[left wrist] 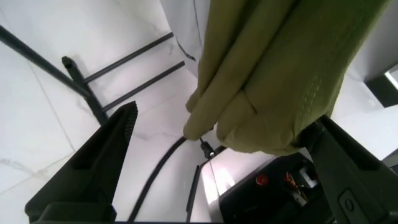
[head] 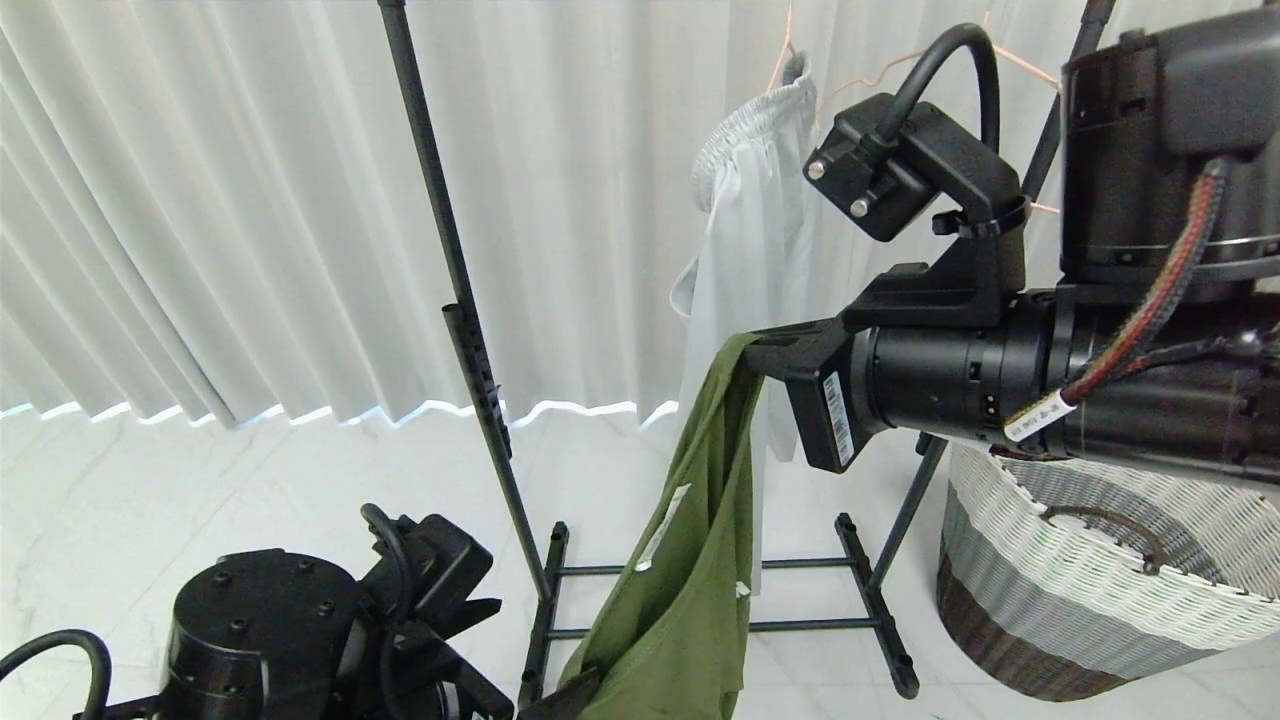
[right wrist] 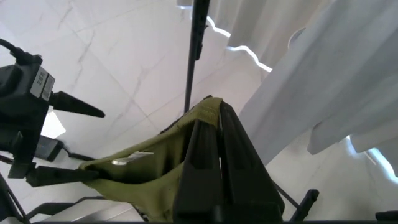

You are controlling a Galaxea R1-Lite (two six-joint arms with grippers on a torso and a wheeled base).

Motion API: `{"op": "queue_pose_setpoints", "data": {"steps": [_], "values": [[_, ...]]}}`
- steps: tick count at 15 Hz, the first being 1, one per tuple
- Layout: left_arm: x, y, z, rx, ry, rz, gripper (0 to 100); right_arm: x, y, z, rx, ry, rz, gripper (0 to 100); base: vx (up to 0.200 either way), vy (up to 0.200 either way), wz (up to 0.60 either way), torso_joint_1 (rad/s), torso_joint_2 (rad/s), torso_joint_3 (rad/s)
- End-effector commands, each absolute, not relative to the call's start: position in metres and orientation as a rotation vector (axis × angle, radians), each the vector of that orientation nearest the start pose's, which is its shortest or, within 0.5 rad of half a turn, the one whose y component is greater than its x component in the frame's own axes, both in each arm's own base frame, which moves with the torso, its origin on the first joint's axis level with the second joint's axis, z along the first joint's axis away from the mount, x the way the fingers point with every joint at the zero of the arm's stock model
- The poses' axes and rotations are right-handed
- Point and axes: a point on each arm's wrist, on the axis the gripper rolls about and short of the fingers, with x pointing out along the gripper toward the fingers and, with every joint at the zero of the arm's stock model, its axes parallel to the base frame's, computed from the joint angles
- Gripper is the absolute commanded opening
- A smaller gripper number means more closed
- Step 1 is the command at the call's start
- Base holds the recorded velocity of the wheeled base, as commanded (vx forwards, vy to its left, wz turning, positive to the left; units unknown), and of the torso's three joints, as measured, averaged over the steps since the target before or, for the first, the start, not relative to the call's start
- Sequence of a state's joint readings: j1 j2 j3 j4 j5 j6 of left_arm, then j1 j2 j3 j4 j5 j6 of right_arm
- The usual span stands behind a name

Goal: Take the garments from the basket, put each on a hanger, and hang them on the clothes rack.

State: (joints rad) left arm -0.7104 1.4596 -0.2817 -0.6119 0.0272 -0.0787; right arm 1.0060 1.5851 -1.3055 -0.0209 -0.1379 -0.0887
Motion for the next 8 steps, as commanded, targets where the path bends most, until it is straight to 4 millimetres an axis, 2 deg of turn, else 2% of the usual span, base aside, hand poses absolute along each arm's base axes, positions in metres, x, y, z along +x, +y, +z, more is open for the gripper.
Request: {"op": "queue_pose_setpoints", "data": {"steps": [1, 2, 8], "values": [[0.1426, -0.1199, 0.1087, 0.134, 0.571, -0.633, 100, 0.1568, 0.2418, 0.3014, -0.221, 0.176, 0.874, 0, 0.000, 0.000, 0.00, 0.000, 0.00, 0.000], [0.1411, -0.1187, 0.1061, 0.138, 0.583, -0.632, 0, 0.1556, 0.2408, 0.3028, -0.219, 0.172, 0.875, 0, 0.000, 0.000, 0.00, 0.000, 0.00, 0.000], [0.1428, -0.1147, 0.1051, 0.137, 0.584, -0.601, 0, 0.1489, 0.2325, 0.3054, -0.221, 0.174, 0.880, 0, 0.000, 0.000, 0.00, 0.000, 0.00, 0.000]]}}
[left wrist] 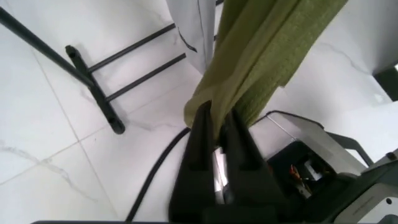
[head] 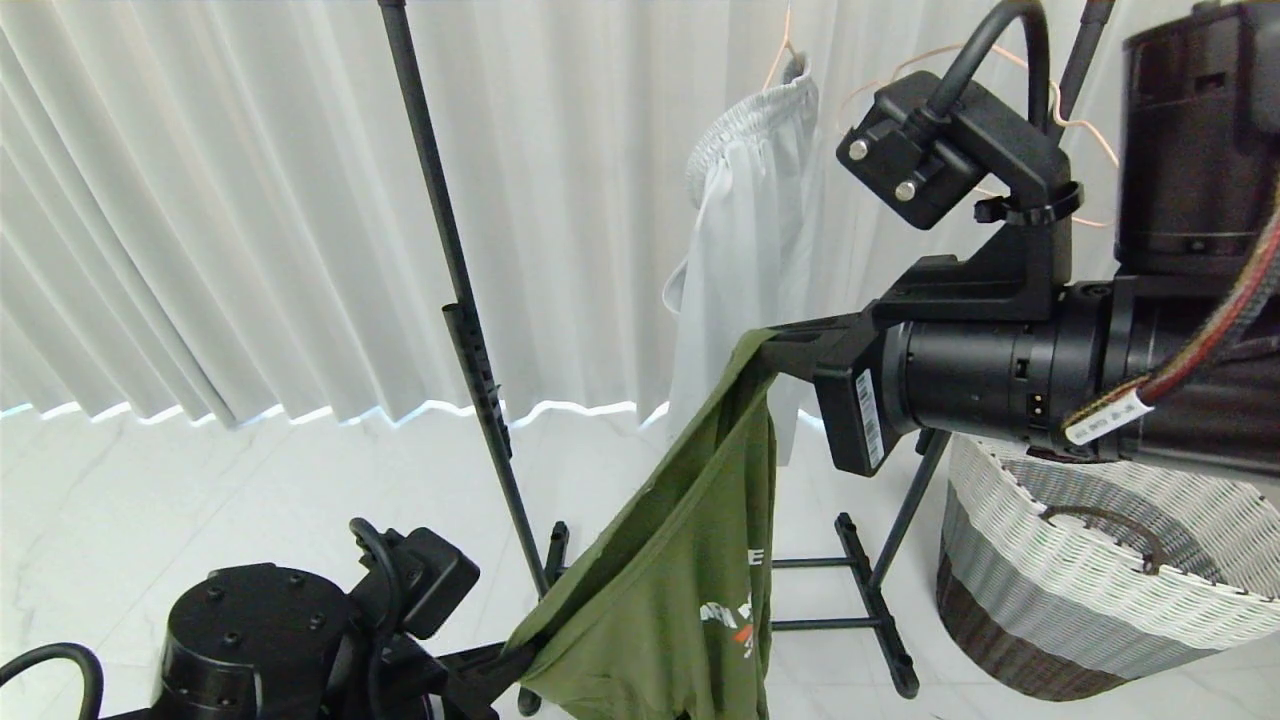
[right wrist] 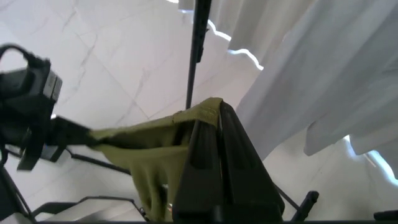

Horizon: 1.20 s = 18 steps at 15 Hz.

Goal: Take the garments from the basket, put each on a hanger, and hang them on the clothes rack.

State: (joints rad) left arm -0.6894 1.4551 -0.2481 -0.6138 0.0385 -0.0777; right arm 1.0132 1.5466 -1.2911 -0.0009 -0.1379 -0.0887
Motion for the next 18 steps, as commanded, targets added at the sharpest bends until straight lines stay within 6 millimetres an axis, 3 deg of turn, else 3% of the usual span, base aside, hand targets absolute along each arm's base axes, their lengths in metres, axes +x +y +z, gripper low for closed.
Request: {"op": "queue_pose_setpoints", "data": {"steps": [1, 3, 5, 10, 13, 15, 18], "values": [[0.147, -0.112, 0.109, 0.121, 0.550, -0.581, 0, 0.147, 0.227, 0.305, -0.226, 0.186, 0.876, 0, 0.000, 0.000, 0.00, 0.000, 0.00, 0.000], [0.159, -0.103, 0.127, 0.106, 0.440, -0.512, 0, 0.143, 0.215, 0.300, -0.240, 0.211, 0.861, 0, 0.000, 0.000, 0.00, 0.000, 0.00, 0.000], [0.171, -0.098, 0.160, 0.107, 0.343, -0.468, 0, 0.139, 0.202, 0.293, -0.252, 0.232, 0.829, 0, 0.000, 0.000, 0.00, 0.000, 0.00, 0.000], [0.167, -0.096, 0.273, 0.098, 0.353, -0.515, 0, 0.142, 0.193, 0.293, -0.213, 0.237, 0.723, 0, 0.000, 0.000, 0.00, 0.000, 0.00, 0.000], [0.167, -0.097, 0.326, 0.082, 0.304, -0.536, 0, 0.156, 0.179, 0.316, -0.157, 0.177, 0.636, 0, 0.000, 0.000, 0.00, 0.000, 0.00, 0.000], [0.165, -0.097, 0.345, 0.065, 0.263, -0.584, 0, 0.168, 0.170, 0.335, -0.118, 0.126, 0.572, 0, 0.000, 0.000, 0.00, 0.000, 0.00, 0.000], [0.157, -0.104, 0.342, 0.070, 0.269, -0.645, 0, 0.175, 0.163, 0.347, -0.097, 0.094, 0.535, 0, 0.000, 0.000, 0.00, 0.000, 0.00, 0.000]]}}
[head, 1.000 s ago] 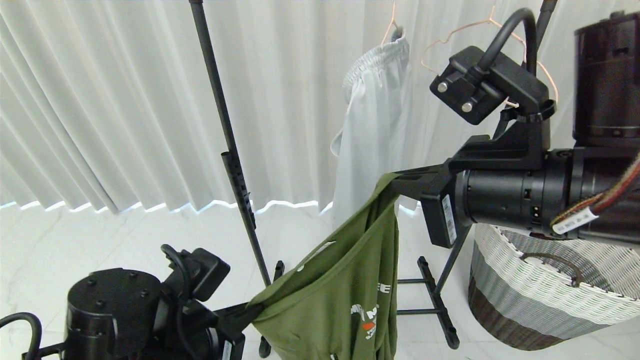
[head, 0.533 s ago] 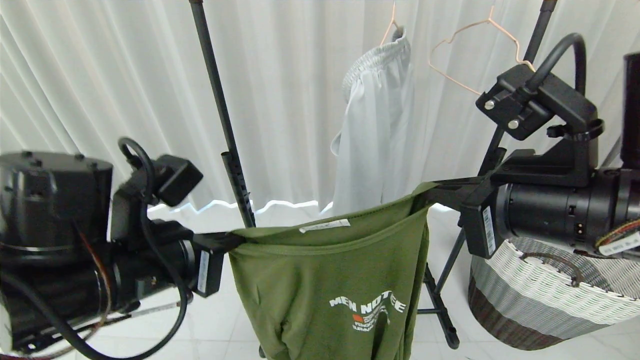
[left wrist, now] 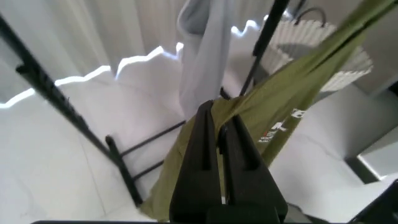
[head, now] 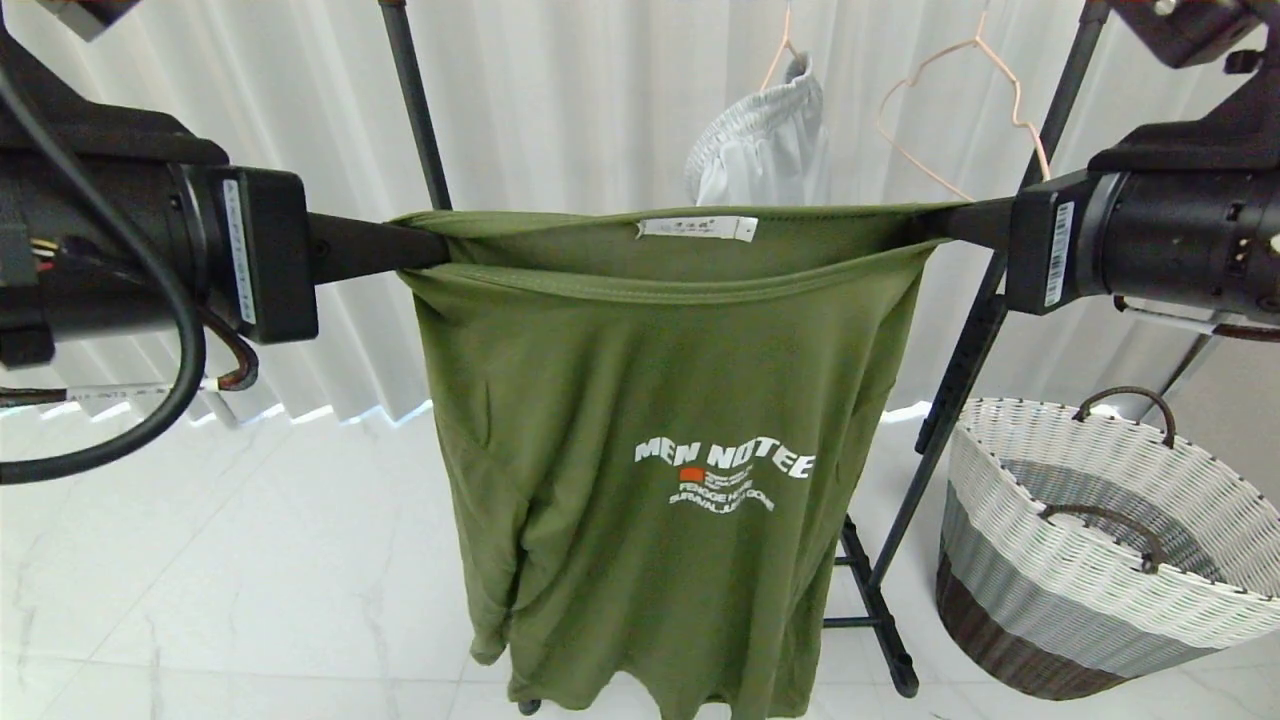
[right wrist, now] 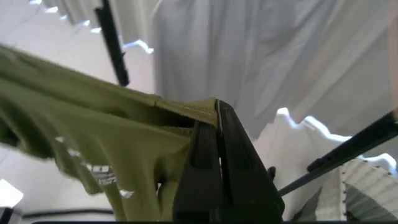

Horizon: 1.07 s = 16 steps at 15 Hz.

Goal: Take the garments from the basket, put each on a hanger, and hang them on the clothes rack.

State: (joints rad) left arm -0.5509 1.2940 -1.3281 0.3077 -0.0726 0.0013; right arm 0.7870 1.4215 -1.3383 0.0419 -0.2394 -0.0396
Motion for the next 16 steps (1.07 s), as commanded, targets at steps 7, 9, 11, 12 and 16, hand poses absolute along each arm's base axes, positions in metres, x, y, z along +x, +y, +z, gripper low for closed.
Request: {"op": "queue_pose_setpoints", "data": {"steps": [7, 9, 11, 12, 16], "values": [[0.145, -0.125, 0.320, 0.116, 0.301, -0.684, 0, 0.157, 0.147, 0.349, -0.125, 0.141, 0.540, 0, 0.000, 0.000, 0.00, 0.000, 0.00, 0.000], [0.146, -0.125, 0.310, 0.152, 0.329, -0.652, 0, 0.154, 0.143, 0.351, -0.124, 0.140, 0.537, 0, 0.000, 0.000, 0.00, 0.000, 0.00, 0.000], [0.146, -0.134, 0.304, 0.191, 0.319, -0.641, 0, 0.140, 0.131, 0.352, -0.143, 0.175, 0.548, 0, 0.000, 0.000, 0.00, 0.000, 0.00, 0.000], [0.146, -0.137, 0.305, 0.181, 0.296, -0.650, 0, 0.136, 0.127, 0.351, -0.153, 0.194, 0.553, 0, 0.000, 0.000, 0.00, 0.000, 0.00, 0.000], [0.173, -0.163, 0.306, 0.106, 0.110, -0.642, 0, 0.096, 0.104, 0.349, -0.167, 0.282, 0.733, 0, 0.000, 0.000, 0.00, 0.000, 0.00, 0.000]]}}
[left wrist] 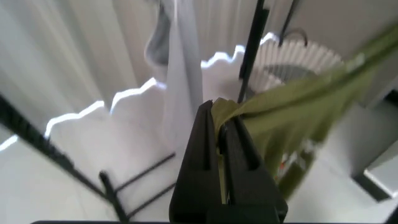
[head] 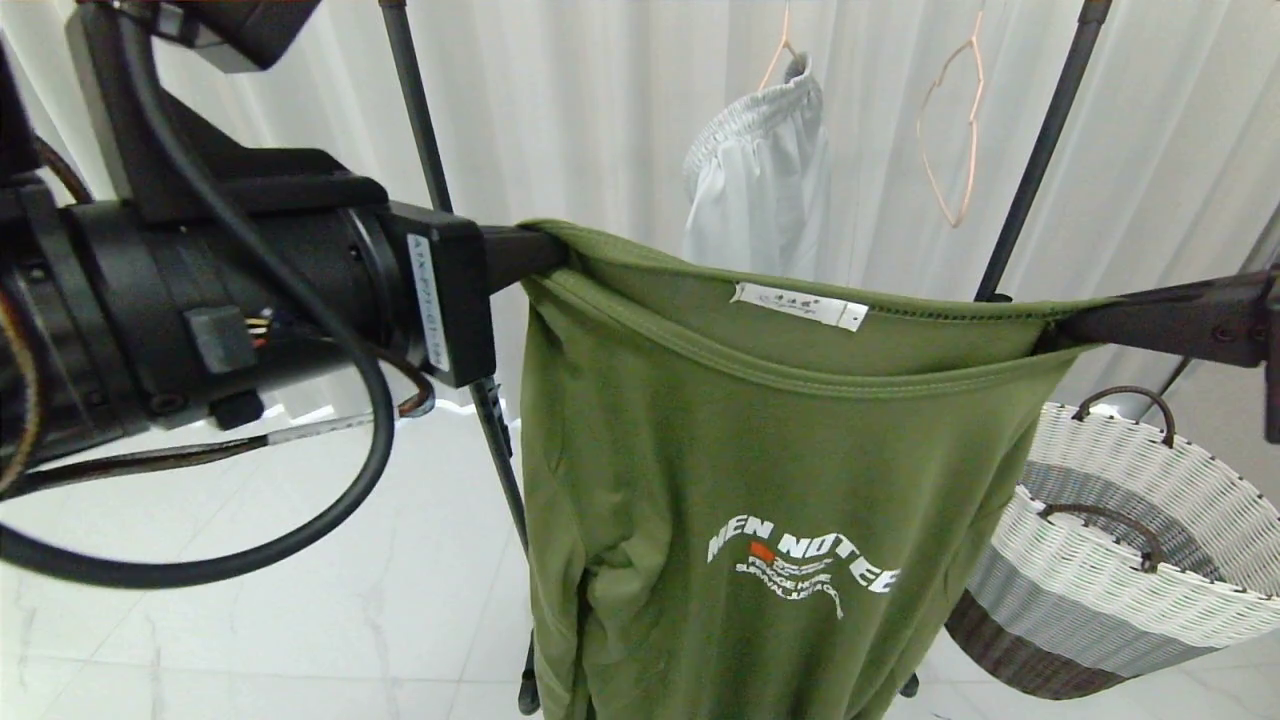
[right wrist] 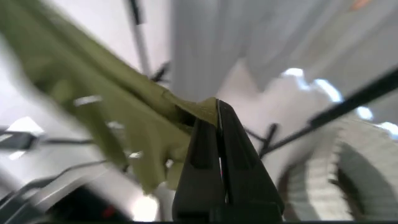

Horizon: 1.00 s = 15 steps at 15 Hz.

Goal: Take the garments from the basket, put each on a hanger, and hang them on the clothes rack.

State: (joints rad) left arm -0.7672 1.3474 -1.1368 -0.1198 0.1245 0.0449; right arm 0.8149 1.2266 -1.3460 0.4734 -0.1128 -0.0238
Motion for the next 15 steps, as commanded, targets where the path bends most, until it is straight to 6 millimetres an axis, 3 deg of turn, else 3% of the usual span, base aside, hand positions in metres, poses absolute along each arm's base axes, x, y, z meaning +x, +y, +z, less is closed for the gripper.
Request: {"op": "queue_pose_setpoints", "data": {"steps": [1, 5, 9, 12, 15], "values": [[0.176, -0.165, 0.304, 0.106, 0.100, -0.623, 0, 0.091, 0.105, 0.348, -0.157, 0.294, 0.803, 0, 0.000, 0.000, 0.00, 0.000, 0.00, 0.000], [0.177, -0.165, 0.300, 0.109, 0.105, -0.579, 0, 0.078, 0.113, 0.341, -0.169, 0.331, 0.963, 0, 0.000, 0.000, 0.00, 0.000, 0.00, 0.000], [0.174, -0.161, 0.303, 0.106, 0.091, -0.576, 0, 0.076, 0.117, 0.339, -0.169, 0.345, 0.981, 0, 0.000, 0.000, 0.00, 0.000, 0.00, 0.000], [0.158, -0.146, 0.310, 0.116, 0.120, -0.580, 0, 0.083, 0.114, 0.337, -0.173, 0.349, 0.908, 0, 0.000, 0.000, 0.00, 0.000, 0.00, 0.000], [0.128, -0.118, 0.314, 0.129, 0.201, -0.586, 0, 0.106, 0.126, 0.336, -0.148, 0.286, 0.774, 0, 0.000, 0.000, 0.00, 0.000, 0.00, 0.000]]}}
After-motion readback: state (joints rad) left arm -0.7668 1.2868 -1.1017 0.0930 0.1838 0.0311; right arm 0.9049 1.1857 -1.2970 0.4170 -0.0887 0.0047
